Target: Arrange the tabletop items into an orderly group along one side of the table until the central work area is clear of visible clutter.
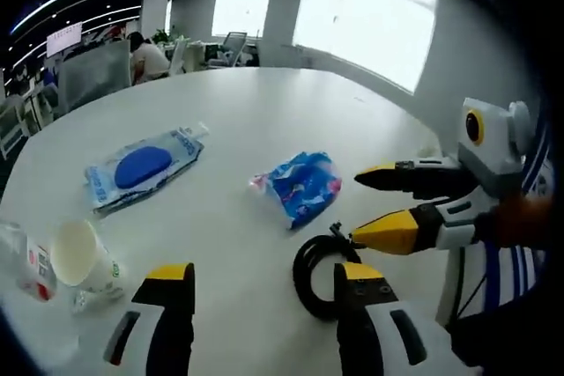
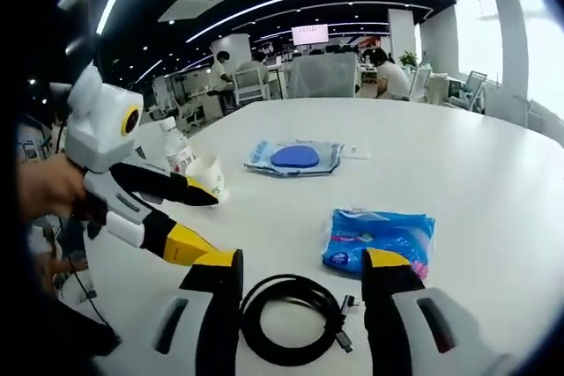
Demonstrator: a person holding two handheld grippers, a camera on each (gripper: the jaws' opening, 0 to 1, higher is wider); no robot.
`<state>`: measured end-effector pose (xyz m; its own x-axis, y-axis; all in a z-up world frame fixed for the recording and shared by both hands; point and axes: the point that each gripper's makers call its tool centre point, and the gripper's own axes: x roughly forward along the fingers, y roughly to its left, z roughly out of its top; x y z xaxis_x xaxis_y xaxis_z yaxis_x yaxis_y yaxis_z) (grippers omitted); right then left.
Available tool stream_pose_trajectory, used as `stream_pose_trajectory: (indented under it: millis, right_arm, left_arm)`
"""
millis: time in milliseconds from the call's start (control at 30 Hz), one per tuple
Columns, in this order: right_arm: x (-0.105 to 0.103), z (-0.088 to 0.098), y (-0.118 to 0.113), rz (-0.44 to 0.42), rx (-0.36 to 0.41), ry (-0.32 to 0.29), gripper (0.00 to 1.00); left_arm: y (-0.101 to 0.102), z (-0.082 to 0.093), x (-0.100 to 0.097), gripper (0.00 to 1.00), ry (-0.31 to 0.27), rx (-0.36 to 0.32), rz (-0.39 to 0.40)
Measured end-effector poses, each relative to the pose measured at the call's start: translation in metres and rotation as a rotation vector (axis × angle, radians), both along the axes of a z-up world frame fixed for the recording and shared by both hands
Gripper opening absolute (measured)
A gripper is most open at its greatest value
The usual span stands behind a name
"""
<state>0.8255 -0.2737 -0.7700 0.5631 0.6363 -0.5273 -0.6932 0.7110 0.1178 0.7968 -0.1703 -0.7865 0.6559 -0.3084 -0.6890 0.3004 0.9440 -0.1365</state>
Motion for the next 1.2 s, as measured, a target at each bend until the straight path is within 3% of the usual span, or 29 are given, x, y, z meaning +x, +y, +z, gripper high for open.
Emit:
stream_pose_trajectory:
  millis: [200,533,1033,1200]
  right_arm:
    - [0.017,0.018,0.014,0.037,0.034,-0.008,0.57]
    - [0.044,0.04,0.029,0.078,0.072,-0.009,0.64]
    - [0.087,0.052,0.045,0.11,0.07,0.021,0.66]
    - [0.107,0.052,0.054,0.123,0.063,0.059,0.66]
  left_arm:
    - [0.019,0.024,0.016,0.68,-0.037,-0.02,0.049]
    - [0.046,0.048,0.041,0.73,-0.07,-0.026,0.109]
    - [0.085,0.057,0.072,0.78,-0.044,-0.087,0.2]
    - [0.098,0.052,0.084,0.78,0.017,-0.086,0.214]
